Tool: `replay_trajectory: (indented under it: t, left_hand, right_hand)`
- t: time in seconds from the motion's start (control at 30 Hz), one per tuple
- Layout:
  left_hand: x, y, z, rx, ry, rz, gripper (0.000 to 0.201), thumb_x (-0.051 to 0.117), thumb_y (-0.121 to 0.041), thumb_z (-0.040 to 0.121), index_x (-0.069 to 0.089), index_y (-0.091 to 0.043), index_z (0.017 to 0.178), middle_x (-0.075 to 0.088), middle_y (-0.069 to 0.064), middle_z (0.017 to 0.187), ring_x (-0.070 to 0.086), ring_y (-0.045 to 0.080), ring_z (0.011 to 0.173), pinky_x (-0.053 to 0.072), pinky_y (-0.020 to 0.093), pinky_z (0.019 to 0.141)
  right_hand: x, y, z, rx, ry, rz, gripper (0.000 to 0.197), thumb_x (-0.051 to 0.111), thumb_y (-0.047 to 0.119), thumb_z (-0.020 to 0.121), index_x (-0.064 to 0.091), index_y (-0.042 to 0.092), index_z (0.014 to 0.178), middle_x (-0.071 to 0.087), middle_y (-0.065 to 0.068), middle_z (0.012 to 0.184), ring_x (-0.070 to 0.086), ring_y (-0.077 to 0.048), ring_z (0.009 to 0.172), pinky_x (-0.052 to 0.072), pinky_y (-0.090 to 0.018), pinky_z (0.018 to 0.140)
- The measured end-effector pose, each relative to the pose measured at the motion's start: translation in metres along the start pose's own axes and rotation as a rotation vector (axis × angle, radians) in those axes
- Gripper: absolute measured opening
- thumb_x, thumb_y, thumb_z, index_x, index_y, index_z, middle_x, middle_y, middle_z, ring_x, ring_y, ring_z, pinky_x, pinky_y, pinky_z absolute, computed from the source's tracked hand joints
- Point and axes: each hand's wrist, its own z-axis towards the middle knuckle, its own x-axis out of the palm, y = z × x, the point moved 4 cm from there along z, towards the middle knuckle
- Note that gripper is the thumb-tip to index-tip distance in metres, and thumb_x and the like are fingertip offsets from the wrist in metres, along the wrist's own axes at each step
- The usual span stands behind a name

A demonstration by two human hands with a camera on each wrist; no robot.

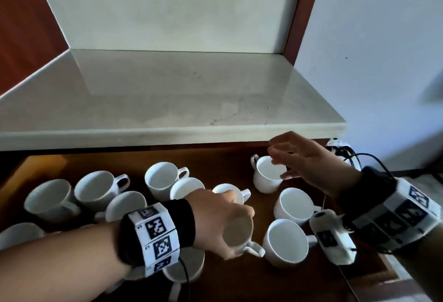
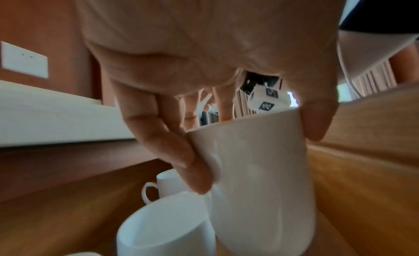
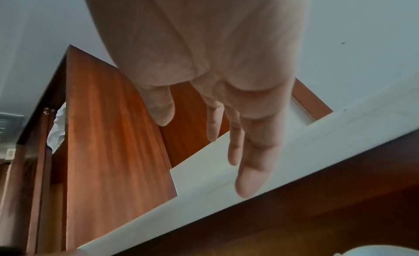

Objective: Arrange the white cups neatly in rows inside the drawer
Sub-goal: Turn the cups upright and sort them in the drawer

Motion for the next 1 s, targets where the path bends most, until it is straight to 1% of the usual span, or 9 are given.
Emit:
replay_trajectory:
  t: [0.1,0.17,0.27,0.43,0.53,0.7,0.83,0.9,1.0]
  left_hand:
    - [0.008,-0.005,0.012,0.012,0.017,0.023,0.049,0.068,-0.061,0.066,0.043,-0.036,0.100,0.047,-0.007,0.088,0.053,0.016,0.068,0.049,0.033,0.063]
    - [0.013,-0.009,0.020,0.029,0.044,0.077,0.050,0.071,-0.058,0.065,0.044,-0.032,0.098,0.046,-0.004,0.085,0.051,0.019,0.067,0.044,0.030,0.060]
    - [0.020,-0.014,0.028,0.037,0.072,0.138,0.053,0.073,-0.055,0.066,0.044,-0.027,0.100,0.043,-0.002,0.088,0.047,0.021,0.066,0.039,0.029,0.060]
    - [0.029,-0.022,0.035,0.055,0.150,0.181,0.062,0.075,-0.050,0.071,0.045,-0.024,0.118,0.047,0.008,0.110,0.060,0.031,0.083,0.046,0.035,0.065]
    - [0.039,-0.027,0.034,0.070,0.192,0.211,0.060,0.076,-0.048,0.070,0.046,-0.022,0.116,0.045,0.009,0.113,0.059,0.030,0.080,0.040,0.032,0.060]
    - [0.045,-0.025,0.034,0.083,0.202,0.187,0.066,0.079,-0.049,0.068,0.045,-0.020,0.117,0.045,0.010,0.114,0.060,0.031,0.079,0.043,0.034,0.062]
    - [0.041,-0.014,0.026,0.034,0.200,0.121,0.082,0.076,-0.057,0.068,0.036,-0.025,0.133,0.038,0.010,0.130,0.061,0.037,0.092,0.053,0.041,0.076]
    - [0.028,-0.003,0.012,-0.028,0.152,0.038,0.079,0.066,-0.063,0.074,0.031,-0.032,0.138,0.035,0.004,0.134,0.059,0.032,0.101,0.051,0.040,0.083]
    - [-0.006,0.021,-0.019,-0.099,0.020,-0.032,0.069,0.056,-0.067,0.081,0.036,-0.035,0.139,0.044,-0.005,0.130,0.056,0.020,0.108,0.047,0.035,0.089]
  right_hand:
    - [0.005,-0.009,-0.003,-0.009,0.059,-0.100,0.026,0.064,0.030,0.087,0.057,0.023,0.111,0.063,0.001,0.116,0.066,-0.019,0.100,0.056,-0.042,0.081]
    - [0.006,-0.014,-0.003,-0.022,0.082,-0.123,0.026,0.066,0.033,0.086,0.058,0.026,0.109,0.063,0.001,0.116,0.066,-0.016,0.100,0.056,-0.039,0.078]
    - [0.004,-0.020,-0.001,-0.039,0.098,-0.151,0.032,0.067,0.040,0.083,0.058,0.027,0.110,0.063,0.004,0.116,0.066,-0.013,0.101,0.057,-0.039,0.079]
    - [0.004,-0.025,0.005,-0.064,0.126,-0.197,0.035,0.067,0.045,0.082,0.058,0.030,0.112,0.062,0.007,0.118,0.066,-0.012,0.100,0.056,-0.037,0.083]
    - [0.007,-0.025,0.007,-0.076,0.147,-0.199,0.034,0.067,0.046,0.079,0.058,0.031,0.109,0.062,0.007,0.116,0.065,-0.011,0.096,0.056,-0.038,0.082]
    - [0.013,-0.022,0.013,-0.100,0.181,-0.208,0.038,0.066,0.047,0.078,0.057,0.031,0.111,0.062,0.008,0.116,0.065,-0.013,0.096,0.058,-0.042,0.080]
    - [0.019,-0.017,0.015,-0.128,0.200,-0.252,0.025,0.067,0.044,0.080,0.055,0.040,0.102,0.062,0.008,0.113,0.065,-0.014,0.098,0.056,-0.039,0.082]
    - [0.021,-0.010,0.015,-0.139,0.206,-0.270,0.027,0.068,0.041,0.081,0.056,0.036,0.105,0.062,0.008,0.112,0.066,-0.014,0.099,0.055,-0.034,0.081]
    - [0.026,0.009,0.014,-0.171,0.211,-0.302,0.032,0.068,0.041,0.081,0.057,0.032,0.109,0.062,0.010,0.113,0.066,-0.010,0.100,0.052,-0.028,0.080]
